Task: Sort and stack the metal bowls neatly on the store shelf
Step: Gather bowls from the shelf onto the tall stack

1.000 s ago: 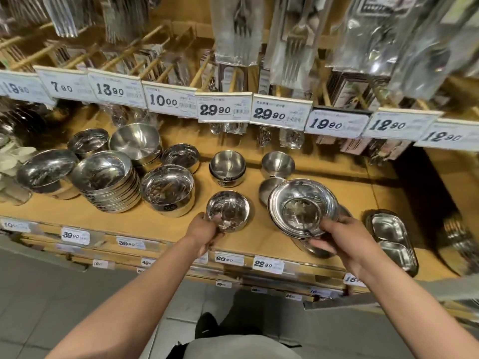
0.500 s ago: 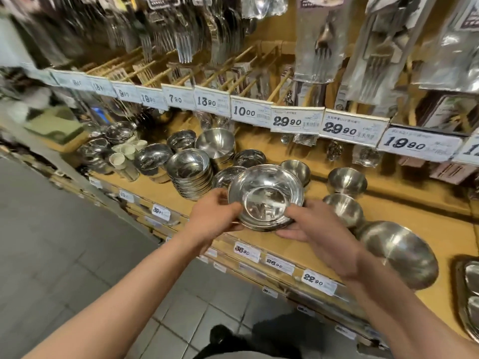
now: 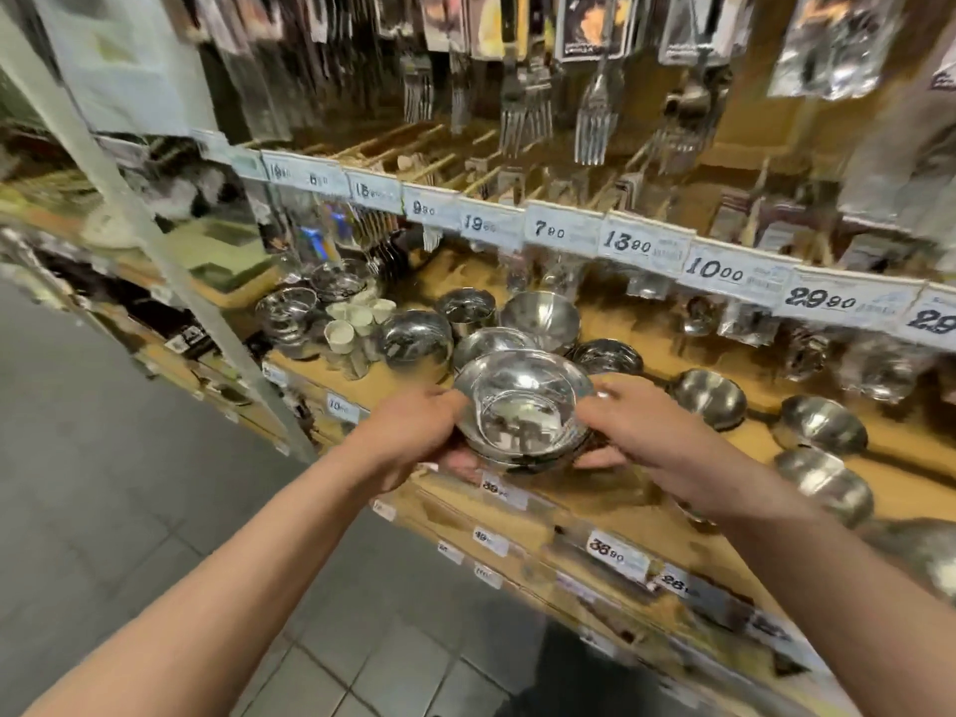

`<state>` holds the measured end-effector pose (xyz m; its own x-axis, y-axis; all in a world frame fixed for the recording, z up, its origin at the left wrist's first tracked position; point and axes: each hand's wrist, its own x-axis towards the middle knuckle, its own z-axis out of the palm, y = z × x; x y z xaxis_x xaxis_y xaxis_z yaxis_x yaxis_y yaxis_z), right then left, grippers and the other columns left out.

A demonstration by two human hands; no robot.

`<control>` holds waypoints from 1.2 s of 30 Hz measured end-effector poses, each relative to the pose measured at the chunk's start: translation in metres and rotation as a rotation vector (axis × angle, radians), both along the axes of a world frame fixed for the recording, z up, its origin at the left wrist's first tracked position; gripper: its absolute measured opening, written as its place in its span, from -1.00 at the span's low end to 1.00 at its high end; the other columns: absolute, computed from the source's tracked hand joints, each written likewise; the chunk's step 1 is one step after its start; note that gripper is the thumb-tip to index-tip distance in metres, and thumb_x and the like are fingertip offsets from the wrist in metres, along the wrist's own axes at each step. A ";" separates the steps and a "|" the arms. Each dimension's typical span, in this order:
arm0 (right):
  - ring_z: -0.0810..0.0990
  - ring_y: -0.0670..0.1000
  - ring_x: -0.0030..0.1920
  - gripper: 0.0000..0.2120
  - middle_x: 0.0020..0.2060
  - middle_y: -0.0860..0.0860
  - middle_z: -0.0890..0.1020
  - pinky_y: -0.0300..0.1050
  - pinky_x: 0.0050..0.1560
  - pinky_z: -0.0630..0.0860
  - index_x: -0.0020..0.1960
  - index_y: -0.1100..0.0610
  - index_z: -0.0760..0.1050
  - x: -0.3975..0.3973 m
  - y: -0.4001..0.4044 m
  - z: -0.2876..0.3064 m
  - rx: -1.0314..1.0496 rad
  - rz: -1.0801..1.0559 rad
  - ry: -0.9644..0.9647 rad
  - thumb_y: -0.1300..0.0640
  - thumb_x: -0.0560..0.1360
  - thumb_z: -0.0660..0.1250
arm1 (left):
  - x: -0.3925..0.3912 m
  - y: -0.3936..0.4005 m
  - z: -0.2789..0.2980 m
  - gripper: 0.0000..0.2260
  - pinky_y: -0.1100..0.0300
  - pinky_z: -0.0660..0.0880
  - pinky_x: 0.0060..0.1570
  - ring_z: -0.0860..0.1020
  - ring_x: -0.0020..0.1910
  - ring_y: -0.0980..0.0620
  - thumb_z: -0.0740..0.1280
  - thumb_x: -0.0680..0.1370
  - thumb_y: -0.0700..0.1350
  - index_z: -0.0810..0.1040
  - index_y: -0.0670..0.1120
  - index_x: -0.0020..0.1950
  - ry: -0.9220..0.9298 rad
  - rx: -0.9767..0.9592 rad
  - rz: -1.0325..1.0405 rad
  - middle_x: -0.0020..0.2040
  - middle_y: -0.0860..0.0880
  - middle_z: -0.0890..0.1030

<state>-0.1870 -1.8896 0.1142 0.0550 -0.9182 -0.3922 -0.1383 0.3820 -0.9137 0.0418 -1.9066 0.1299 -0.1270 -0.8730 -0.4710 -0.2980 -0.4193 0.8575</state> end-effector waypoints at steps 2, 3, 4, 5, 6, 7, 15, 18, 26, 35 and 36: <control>0.76 -0.06 -0.10 -0.76 -0.15 -0.08 0.77 -0.12 -0.17 0.70 0.12 0.04 0.61 0.030 -0.010 0.000 0.005 -0.025 0.015 0.28 0.51 0.39 | 0.027 -0.013 0.001 -0.77 0.16 0.69 -0.27 0.74 -0.18 -0.16 0.20 0.63 -0.24 0.63 -0.30 0.07 -0.021 -0.011 -0.021 -0.11 -0.20 0.75; 0.77 -0.05 -0.12 -0.73 -0.18 -0.09 0.77 -0.15 -0.22 0.69 0.11 0.02 0.59 0.042 -0.013 0.001 0.005 -0.032 0.014 0.32 0.51 0.37 | 0.040 -0.020 0.000 -0.77 0.16 0.69 -0.27 0.74 -0.18 -0.13 0.22 0.64 -0.22 0.64 -0.28 0.07 -0.024 -0.013 -0.031 -0.09 -0.20 0.75; 0.77 -0.04 -0.13 -0.70 -0.19 -0.08 0.77 -0.18 -0.24 0.68 0.13 0.02 0.58 0.054 -0.016 0.001 0.004 -0.035 0.012 0.34 0.51 0.36 | 0.051 -0.027 -0.001 -0.78 0.15 0.69 -0.27 0.73 -0.20 -0.10 0.23 0.65 -0.20 0.65 -0.26 0.07 -0.023 -0.016 -0.043 -0.08 -0.20 0.75; 0.77 -0.02 -0.11 -0.68 -0.15 -0.06 0.78 -0.17 -0.23 0.68 0.18 0.05 0.57 0.063 -0.019 0.002 0.003 -0.036 0.015 0.35 0.51 0.36 | 0.060 -0.033 -0.002 -0.78 0.15 0.70 -0.26 0.72 -0.22 -0.06 0.24 0.65 -0.20 0.66 -0.25 0.06 -0.029 -0.022 -0.058 -0.07 -0.20 0.75; 0.77 -0.01 -0.08 -0.64 -0.10 -0.02 0.78 -0.15 -0.21 0.69 0.25 0.08 0.55 0.070 -0.022 0.002 0.008 -0.039 0.020 0.35 0.51 0.37 | 0.067 -0.039 -0.003 -0.78 0.12 0.70 -0.22 0.72 -0.23 -0.04 0.24 0.65 -0.19 0.66 -0.25 0.05 -0.042 -0.026 -0.075 -0.07 -0.21 0.75; 0.76 0.00 -0.04 -0.62 -0.04 0.01 0.77 -0.12 -0.18 0.70 0.30 0.11 0.53 0.076 -0.024 0.003 0.015 -0.047 0.026 0.34 0.51 0.37 | 0.073 -0.044 -0.004 -0.78 0.09 0.71 -0.17 0.72 -0.22 -0.04 0.25 0.64 -0.20 0.66 -0.27 0.05 -0.053 -0.027 -0.090 -0.07 -0.22 0.75; 0.73 0.14 0.02 -0.59 0.03 0.07 0.74 0.09 -0.05 0.71 0.33 0.05 0.52 0.088 -0.036 -0.006 -0.024 -0.143 0.196 0.34 0.54 0.37 | 0.083 -0.077 -0.027 -0.82 -0.12 0.68 0.00 0.74 -0.12 -0.16 0.35 0.60 -0.16 0.56 -0.22 0.14 -0.055 -0.048 -0.174 -0.09 -0.18 0.75; 0.72 0.16 -0.25 -0.61 -0.19 0.01 0.76 0.21 -0.17 0.68 0.27 0.02 0.53 0.087 -0.038 -0.025 -0.069 -0.151 0.210 0.34 0.51 0.39 | 0.080 -0.083 -0.039 -0.85 0.21 0.60 -0.35 0.70 -0.32 0.03 0.35 0.62 -0.18 0.53 -0.20 0.16 0.032 0.000 -0.174 -0.24 -0.07 0.74; 0.72 0.00 -0.15 -0.49 0.02 0.03 0.68 -0.01 -0.08 0.70 0.44 -0.04 0.47 0.095 -0.088 -0.049 0.010 -0.212 0.140 0.29 0.55 0.40 | 0.092 -0.134 -0.043 -0.82 0.33 0.53 -0.39 0.60 -0.46 0.20 0.34 0.61 -0.20 0.56 -0.13 -0.20 -0.311 -0.168 -0.232 -0.34 0.00 0.57; 0.74 0.01 -0.13 -0.62 -0.01 -0.01 0.70 0.01 -0.12 0.73 0.24 -0.09 0.58 0.110 -0.137 -0.037 -0.016 -0.198 0.298 0.25 0.51 0.41 | 0.104 -0.194 -0.045 -0.91 -0.01 0.71 -0.15 0.72 -0.29 0.03 0.36 0.59 -0.25 0.65 -0.16 -0.08 -0.260 -0.202 -0.263 -0.16 -0.15 0.69; 0.75 0.02 -0.14 -0.64 -0.03 0.00 0.71 0.03 -0.13 0.73 0.19 -0.09 0.59 0.111 -0.140 -0.037 -0.012 -0.227 0.286 0.28 0.50 0.41 | 0.104 -0.200 -0.046 -0.91 -0.04 0.71 -0.13 0.73 -0.27 0.00 0.38 0.59 -0.25 0.65 -0.14 -0.08 -0.231 -0.205 -0.280 -0.17 -0.13 0.69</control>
